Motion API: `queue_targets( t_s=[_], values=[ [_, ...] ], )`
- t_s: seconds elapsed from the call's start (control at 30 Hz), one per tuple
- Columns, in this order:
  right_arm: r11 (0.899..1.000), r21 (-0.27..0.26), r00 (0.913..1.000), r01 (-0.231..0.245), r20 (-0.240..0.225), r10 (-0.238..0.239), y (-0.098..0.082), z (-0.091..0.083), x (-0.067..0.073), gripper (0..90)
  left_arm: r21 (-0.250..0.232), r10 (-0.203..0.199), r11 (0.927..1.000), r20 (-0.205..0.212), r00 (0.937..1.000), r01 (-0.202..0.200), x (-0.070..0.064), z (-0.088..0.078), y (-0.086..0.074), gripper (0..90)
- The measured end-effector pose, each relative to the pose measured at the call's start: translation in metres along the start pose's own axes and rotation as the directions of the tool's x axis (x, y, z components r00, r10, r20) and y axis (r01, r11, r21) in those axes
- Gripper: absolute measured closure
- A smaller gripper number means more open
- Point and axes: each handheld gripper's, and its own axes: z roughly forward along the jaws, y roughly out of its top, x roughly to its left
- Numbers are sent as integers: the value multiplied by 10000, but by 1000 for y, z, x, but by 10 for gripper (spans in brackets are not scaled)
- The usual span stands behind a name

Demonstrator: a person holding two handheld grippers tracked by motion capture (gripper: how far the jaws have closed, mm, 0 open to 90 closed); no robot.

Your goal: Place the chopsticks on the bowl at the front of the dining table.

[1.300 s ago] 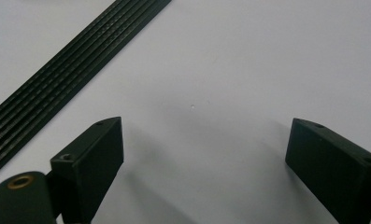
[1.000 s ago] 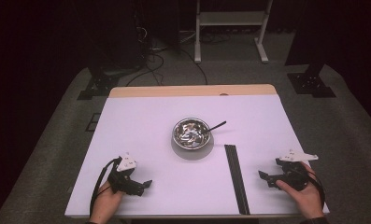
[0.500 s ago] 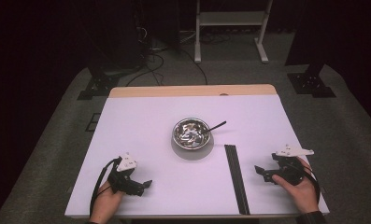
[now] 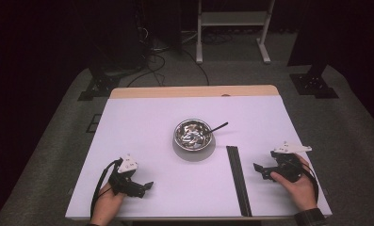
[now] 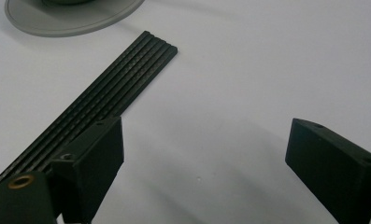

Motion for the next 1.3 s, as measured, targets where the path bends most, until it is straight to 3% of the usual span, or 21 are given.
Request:
queue_targets(
  t_s=[0.7,1.3],
  values=[
    [10000,54,9999,-63,-112,64,19,16,5,103,-1,8,10000,-3,10000,-8,0,0,0,0],
    [9995,257,9995,-164,-278,171,36,44,6,103,2,8,10000,-3,10000,-8,0,0,0,0]
  ],
)
